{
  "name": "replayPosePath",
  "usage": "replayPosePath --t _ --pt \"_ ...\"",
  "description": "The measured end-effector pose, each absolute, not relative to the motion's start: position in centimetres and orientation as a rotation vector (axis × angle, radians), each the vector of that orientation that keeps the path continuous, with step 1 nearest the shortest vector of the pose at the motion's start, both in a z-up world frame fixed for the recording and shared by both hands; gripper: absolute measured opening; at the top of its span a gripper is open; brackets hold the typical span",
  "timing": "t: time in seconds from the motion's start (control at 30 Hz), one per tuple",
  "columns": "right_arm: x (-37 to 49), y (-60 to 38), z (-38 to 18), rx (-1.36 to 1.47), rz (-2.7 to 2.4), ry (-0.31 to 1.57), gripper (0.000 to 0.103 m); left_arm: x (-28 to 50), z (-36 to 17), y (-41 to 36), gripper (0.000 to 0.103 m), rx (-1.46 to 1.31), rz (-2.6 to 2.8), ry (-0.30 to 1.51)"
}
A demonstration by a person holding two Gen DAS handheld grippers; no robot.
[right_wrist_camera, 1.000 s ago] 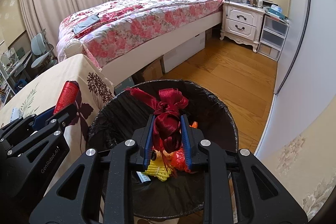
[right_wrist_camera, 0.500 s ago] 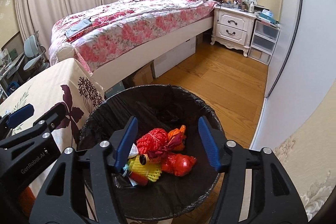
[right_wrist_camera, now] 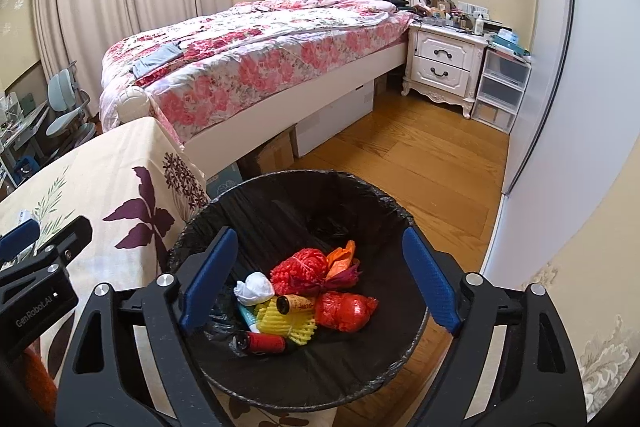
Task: Collect trash
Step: 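Withdraw both grippers toward the lilac cloth and white tube on the bed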
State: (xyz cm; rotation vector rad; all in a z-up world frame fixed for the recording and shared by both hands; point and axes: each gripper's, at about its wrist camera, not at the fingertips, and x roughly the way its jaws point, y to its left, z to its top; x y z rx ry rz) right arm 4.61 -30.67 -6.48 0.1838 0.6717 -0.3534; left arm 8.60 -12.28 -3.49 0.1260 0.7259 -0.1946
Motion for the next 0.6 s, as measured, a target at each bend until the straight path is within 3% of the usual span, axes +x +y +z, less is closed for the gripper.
replayPosePath --t 0.6 --pt "7.6 -18.6 -5.3 0.096 -0.082 0.694 0.084 7.5 -2.8 1.6 0.084 0.043 0.044 0.719"
